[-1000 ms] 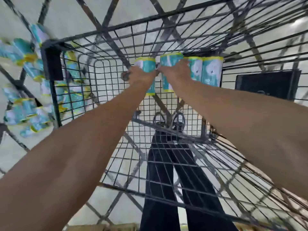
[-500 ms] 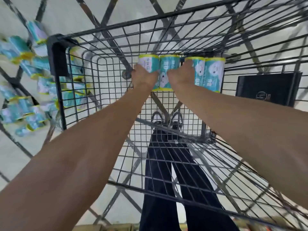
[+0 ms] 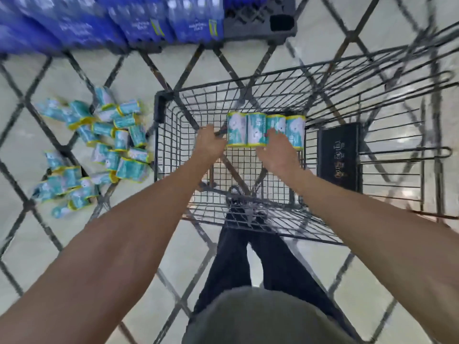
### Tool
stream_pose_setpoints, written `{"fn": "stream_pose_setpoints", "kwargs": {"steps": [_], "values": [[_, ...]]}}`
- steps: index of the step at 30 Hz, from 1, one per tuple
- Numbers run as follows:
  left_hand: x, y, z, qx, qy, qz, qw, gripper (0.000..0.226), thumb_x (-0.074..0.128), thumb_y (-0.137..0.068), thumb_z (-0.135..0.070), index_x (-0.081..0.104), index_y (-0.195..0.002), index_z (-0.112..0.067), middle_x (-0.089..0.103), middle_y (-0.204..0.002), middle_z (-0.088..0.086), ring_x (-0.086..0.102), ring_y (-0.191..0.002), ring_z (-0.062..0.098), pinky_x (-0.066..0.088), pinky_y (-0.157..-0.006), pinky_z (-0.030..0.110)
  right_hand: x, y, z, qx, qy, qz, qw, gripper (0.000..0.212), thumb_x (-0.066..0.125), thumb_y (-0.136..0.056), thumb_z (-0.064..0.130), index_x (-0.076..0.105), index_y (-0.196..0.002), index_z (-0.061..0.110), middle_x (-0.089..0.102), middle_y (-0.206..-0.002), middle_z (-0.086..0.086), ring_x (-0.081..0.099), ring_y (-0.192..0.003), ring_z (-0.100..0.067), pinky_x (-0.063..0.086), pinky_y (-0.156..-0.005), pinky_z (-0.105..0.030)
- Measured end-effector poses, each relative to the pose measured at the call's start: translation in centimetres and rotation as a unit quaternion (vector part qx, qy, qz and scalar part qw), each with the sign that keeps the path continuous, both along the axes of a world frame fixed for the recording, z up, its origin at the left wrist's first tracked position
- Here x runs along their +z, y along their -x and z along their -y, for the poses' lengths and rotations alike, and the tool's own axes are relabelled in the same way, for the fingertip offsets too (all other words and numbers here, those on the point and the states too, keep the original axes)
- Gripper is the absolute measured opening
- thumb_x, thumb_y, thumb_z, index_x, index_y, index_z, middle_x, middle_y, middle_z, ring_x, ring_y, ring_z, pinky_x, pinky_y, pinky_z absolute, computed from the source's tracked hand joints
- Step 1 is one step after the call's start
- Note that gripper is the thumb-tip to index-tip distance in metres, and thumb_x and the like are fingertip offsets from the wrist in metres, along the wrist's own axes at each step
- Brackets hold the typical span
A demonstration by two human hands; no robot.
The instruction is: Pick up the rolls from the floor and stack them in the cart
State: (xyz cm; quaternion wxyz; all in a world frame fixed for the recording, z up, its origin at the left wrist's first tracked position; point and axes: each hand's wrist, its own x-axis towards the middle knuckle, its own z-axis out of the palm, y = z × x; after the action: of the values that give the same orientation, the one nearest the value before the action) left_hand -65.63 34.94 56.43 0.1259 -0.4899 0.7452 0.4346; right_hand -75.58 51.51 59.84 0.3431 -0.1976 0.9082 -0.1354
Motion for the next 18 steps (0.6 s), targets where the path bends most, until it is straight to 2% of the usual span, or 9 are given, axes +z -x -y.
{"fn": "stream_pose_setpoints", "kwargs": {"steps": [2,3,5,7,9,12,18], "values": [[4.8,-2.5,-0.3,-0.064,0.064,0.020,0.996,0.034,0.070,-0.088,-0.026,0.060,-0.115,-0.007,0.062,-0.108,0.013,0.066,-0.088,0.027,0.060,-0.074,0.041,4.8,-1.8,-0.2,0.071,0.001,-0.033,0.997,0.056,0.059,-0.094,0.033,0.046,-0.143,0.010,0.053,-0.136,-0.017,0.053,-0.125,-0.037,0.049,-0.097,-0.043],[7.1,-3.8,-0.5,-0.093,0.098,0.033,0.990,0.036,0.070,-0.088,-0.033,0.061,-0.112,-0.008,0.060,-0.111,0.014,0.063,-0.093,0.029,0.058,-0.079,0.043,7.1,-2.8,-0.1,0.102,0.004,-0.048,0.994,0.059,0.059,-0.095,0.035,0.044,-0.145,0.010,0.052,-0.137,-0.018,0.052,-0.126,-0.038,0.049,-0.098,-0.045],[11.5,-6.5,-0.7,-0.143,0.172,0.043,0.974,0.044,0.068,-0.085,-0.041,0.061,-0.116,-0.010,0.056,-0.118,0.016,0.058,-0.107,0.034,0.054,-0.091,0.047,11.3,-4.6,0.4,0.170,0.010,-0.090,0.981,0.060,0.057,-0.096,0.040,0.042,-0.146,0.010,0.051,-0.137,-0.018,0.051,-0.125,-0.039,0.048,-0.095,-0.047],[15.4,-9.4,-1.3,-0.173,0.225,0.058,0.957,0.045,0.063,-0.087,-0.034,0.055,-0.125,-0.013,0.054,-0.123,0.016,0.056,-0.115,0.037,0.052,-0.094,0.047,14.9,-6.7,0.9,0.227,0.019,-0.134,0.964,0.057,0.057,-0.095,0.043,0.046,-0.141,0.011,0.053,-0.134,-0.017,0.053,-0.123,-0.039,0.050,-0.095,-0.048],[18.5,-12.9,-1.9,-0.176,0.275,0.067,0.943,0.046,0.059,-0.089,-0.029,0.051,-0.131,-0.013,0.054,-0.124,0.016,0.056,-0.115,0.039,0.049,-0.092,0.047,18.0,-9.3,1.2,0.267,0.026,-0.176,0.947,0.055,0.058,-0.093,0.044,0.049,-0.138,0.014,0.056,-0.132,-0.014,0.056,-0.119,-0.037,0.052,-0.095,-0.049],[21.8,-19.2,-3.4,-0.171,0.331,0.064,0.926,0.045,0.056,-0.088,-0.031,0.052,-0.128,-0.010,0.055,-0.121,0.017,0.056,-0.112,0.041,0.049,-0.090,0.049,21.1,-14.1,1.1,0.309,0.040,-0.209,0.927,0.052,0.058,-0.091,0.041,0.051,-0.136,0.015,0.059,-0.128,-0.011,0.057,-0.117,-0.034,0.053,-0.096,-0.048],[24.9,-34.5,-6.3,-0.114,0.339,0.104,0.928,0.048,0.059,-0.088,-0.033,0.050,-0.130,-0.011,0.052,-0.127,0.016,0.055,-0.114,0.040,0.047,-0.089,0.047,23.9,-25.4,0.0,0.378,0.067,-0.236,0.893,0.048,0.061,-0.089,0.042,0.055,-0.128,0.014,0.059,-0.127,-0.013,0.056,-0.119,-0.036,0.048,-0.095,-0.045]]}}
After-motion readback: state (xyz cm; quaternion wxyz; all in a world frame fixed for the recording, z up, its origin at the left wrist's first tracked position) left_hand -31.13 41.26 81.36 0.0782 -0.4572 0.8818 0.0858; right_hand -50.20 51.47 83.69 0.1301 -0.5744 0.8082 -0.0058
